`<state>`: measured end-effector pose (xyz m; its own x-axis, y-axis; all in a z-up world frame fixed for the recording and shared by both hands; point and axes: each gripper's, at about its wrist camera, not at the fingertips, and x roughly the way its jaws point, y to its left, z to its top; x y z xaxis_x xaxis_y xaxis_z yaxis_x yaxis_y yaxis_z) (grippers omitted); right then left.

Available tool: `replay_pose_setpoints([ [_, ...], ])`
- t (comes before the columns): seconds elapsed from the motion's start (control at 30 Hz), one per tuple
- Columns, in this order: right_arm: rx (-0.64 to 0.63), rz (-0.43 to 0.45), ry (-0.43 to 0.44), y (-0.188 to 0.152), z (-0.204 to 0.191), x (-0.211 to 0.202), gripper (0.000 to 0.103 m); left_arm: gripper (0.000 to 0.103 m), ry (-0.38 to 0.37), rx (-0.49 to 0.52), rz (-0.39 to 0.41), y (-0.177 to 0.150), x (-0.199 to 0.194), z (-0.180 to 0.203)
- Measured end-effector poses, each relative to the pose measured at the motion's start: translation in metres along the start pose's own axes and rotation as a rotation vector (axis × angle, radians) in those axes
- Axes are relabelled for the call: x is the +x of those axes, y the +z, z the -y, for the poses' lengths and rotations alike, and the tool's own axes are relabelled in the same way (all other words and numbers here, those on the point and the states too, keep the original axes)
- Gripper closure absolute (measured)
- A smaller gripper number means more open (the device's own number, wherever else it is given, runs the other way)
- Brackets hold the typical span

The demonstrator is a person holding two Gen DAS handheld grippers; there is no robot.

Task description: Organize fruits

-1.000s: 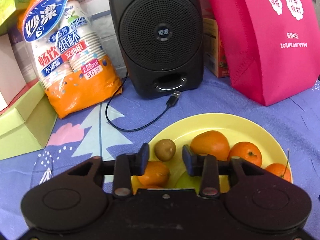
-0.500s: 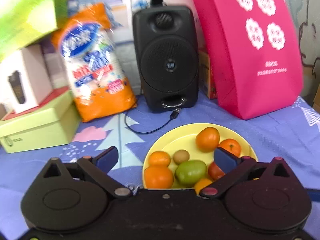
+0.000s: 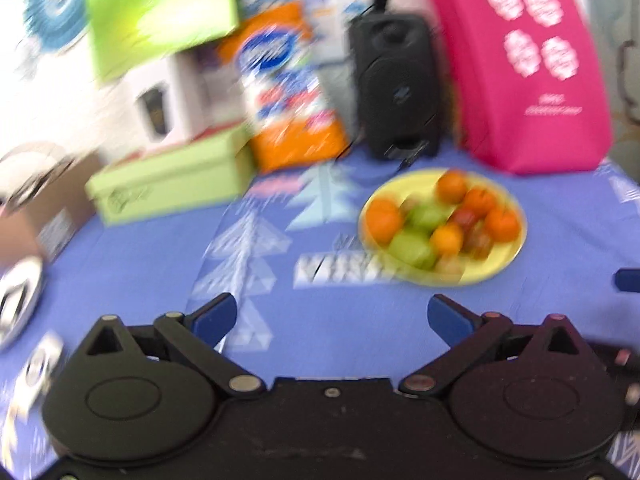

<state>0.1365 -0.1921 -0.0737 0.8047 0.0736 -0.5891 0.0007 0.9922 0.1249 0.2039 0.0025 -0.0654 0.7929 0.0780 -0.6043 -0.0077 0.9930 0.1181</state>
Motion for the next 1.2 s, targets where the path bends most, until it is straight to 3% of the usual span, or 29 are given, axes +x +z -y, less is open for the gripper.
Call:
replay_pose_setpoints([
  [0.13, 0.019, -0.049, -0.043, -0.004, -0.010, -0.004, 0.000, 0.000, -0.007, -0.028, -0.021, -0.024, -0.018, 0.000],
  [0.47, -0.066, 0.096, -0.190, 0.001, -0.039, -0.074, 0.000, 0.000, -0.051, -0.132, 0.022, -0.029, -0.085, -0.007],
  [0.73, -0.083, 0.133, -0.259, 0.001, -0.051, -0.100, 0.000, 0.000, -0.086, -0.200, 0.041, -0.024, -0.118, -0.017],
  [1.2, -0.066, 0.126, -0.312, 0.000, -0.046, -0.103, 0.000, 0.000, -0.089, -0.132, 0.109, -0.029, -0.141, -0.011],
])
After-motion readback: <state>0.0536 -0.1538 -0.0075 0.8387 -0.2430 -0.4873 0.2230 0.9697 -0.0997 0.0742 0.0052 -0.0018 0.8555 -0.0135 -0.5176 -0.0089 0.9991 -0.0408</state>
